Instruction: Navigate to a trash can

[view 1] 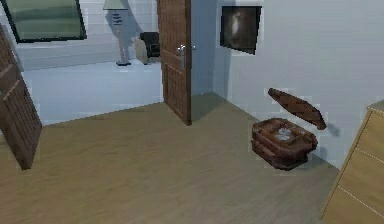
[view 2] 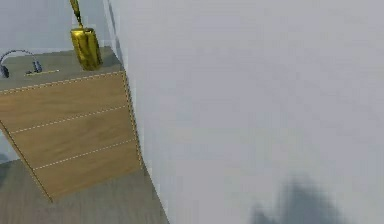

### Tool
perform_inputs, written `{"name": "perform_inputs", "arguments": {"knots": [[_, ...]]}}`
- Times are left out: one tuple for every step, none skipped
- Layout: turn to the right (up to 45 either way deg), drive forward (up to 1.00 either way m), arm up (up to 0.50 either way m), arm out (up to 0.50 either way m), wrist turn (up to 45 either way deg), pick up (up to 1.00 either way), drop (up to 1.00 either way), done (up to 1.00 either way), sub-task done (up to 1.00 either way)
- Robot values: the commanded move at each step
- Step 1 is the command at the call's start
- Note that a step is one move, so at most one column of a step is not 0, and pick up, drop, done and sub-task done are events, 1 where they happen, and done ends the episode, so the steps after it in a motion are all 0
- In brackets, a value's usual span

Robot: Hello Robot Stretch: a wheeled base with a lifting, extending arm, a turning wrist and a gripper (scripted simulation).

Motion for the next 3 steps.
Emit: {"name": "perform_inputs", "arguments": {"knots": [[0.0, 0.35, 0.0, 0.0, 0.0, 0.0, 0.0, 0.0, 0.0], [-45.0, 0.0, 0.0, 0.0, 0.0, 0.0, 0.0, 0.0, 0.0], [-12.0, 0.0, 0.0, 0.0, 0.0, 0.0, 0.0, 0.0, 0.0]]}}
